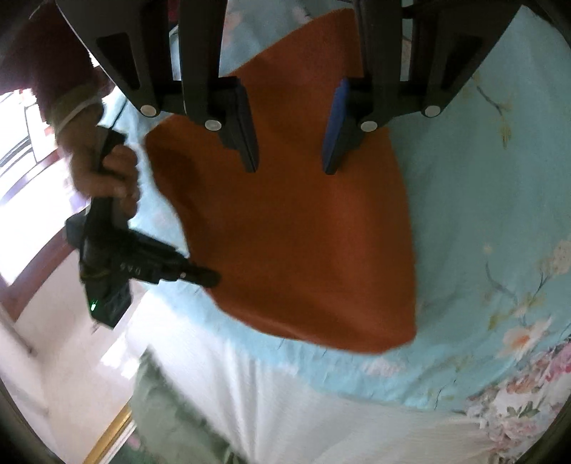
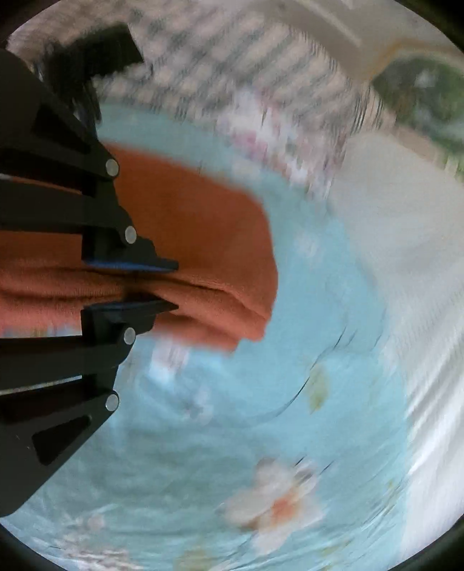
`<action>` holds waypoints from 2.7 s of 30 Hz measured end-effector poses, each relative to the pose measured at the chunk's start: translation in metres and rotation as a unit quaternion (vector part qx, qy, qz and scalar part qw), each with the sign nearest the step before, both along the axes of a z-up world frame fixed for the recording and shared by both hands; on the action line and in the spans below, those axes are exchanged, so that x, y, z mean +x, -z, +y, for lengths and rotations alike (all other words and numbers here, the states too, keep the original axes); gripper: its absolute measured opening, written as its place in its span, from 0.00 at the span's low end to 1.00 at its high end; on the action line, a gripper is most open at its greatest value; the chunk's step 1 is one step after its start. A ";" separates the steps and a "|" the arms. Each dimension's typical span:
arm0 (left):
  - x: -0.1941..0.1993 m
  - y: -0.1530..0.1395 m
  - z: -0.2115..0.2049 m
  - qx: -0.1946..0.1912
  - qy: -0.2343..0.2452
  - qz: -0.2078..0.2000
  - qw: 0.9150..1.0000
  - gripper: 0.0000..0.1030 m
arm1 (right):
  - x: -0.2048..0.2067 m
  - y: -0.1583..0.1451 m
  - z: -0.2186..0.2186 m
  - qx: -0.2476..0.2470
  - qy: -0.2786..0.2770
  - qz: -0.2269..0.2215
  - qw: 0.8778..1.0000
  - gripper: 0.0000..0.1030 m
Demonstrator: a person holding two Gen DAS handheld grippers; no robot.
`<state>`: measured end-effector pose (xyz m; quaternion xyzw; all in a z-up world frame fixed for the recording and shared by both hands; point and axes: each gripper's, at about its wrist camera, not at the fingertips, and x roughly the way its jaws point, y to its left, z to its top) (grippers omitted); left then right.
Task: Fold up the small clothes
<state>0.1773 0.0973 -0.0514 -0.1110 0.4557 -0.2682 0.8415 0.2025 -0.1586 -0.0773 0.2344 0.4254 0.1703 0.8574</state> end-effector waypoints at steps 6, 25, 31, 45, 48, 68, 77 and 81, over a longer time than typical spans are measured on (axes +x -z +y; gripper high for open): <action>0.002 0.013 -0.008 -0.002 -0.013 0.003 1.000 0.30 | 0.011 0.027 -0.006 0.014 0.024 0.027 0.999 0.22; 0.081 0.015 0.010 0.002 -0.106 0.046 0.993 0.06 | 0.048 0.017 0.028 -0.010 0.047 0.014 0.999 0.03; 0.077 0.011 0.007 0.018 -0.112 0.044 0.993 0.05 | 0.036 0.008 0.022 0.006 0.038 0.007 0.999 0.07; -0.051 -0.013 0.010 -0.012 -0.066 -0.007 0.998 0.05 | -0.110 -0.012 0.024 -0.022 0.001 -0.045 0.999 0.37; -0.060 0.010 0.001 0.034 -0.058 0.010 0.998 0.04 | -0.117 0.017 0.021 -0.017 0.005 -0.014 1.000 0.36; -0.081 0.019 -0.002 0.036 -0.104 0.004 0.994 0.06 | -0.147 0.020 0.035 -0.038 0.005 -0.046 0.998 0.41; -0.099 0.015 0.007 0.035 -0.122 -0.003 0.992 0.08 | -0.166 0.016 0.033 -0.035 0.016 -0.054 0.998 0.41; -0.117 0.007 0.010 0.043 -0.135 -0.018 0.990 0.36 | -0.180 0.004 0.033 -0.039 0.022 -0.068 0.997 0.51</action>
